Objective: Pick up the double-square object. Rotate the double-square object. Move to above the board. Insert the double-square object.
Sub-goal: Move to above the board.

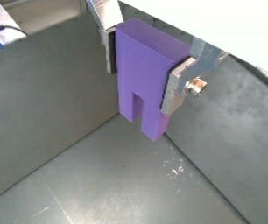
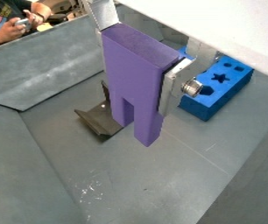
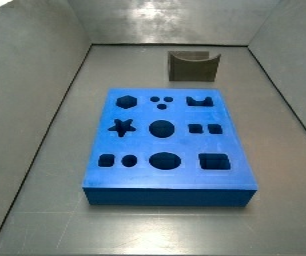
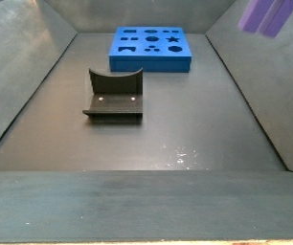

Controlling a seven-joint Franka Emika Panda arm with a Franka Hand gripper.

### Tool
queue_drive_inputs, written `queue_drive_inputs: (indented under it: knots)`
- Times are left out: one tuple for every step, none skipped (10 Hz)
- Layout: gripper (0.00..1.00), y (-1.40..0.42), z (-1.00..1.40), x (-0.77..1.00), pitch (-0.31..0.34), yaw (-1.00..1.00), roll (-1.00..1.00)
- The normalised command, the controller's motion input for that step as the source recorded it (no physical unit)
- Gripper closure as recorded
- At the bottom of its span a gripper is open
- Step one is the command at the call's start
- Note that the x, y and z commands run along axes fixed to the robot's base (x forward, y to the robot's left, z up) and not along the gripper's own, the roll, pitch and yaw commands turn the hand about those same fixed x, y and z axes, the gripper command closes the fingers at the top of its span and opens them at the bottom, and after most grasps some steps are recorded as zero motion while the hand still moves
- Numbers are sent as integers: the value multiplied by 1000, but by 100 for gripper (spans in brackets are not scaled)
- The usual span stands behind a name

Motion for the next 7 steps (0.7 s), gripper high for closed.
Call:
queue_drive_inputs:
  knots:
    - [100,157,1000,-81,78,-53,-47]
    - [100,150,1000,-76,77,-55,-44]
    - [100,140,1000,-71,74,-56,-44]
    - [100,131,1000,-65,72,-57,-46]
    - [100,122,1000,-58,71,-58,-46]
    - [100,103,900,-49,72,-59,-47]
    - [100,74,707,-34,71,-60,-47]
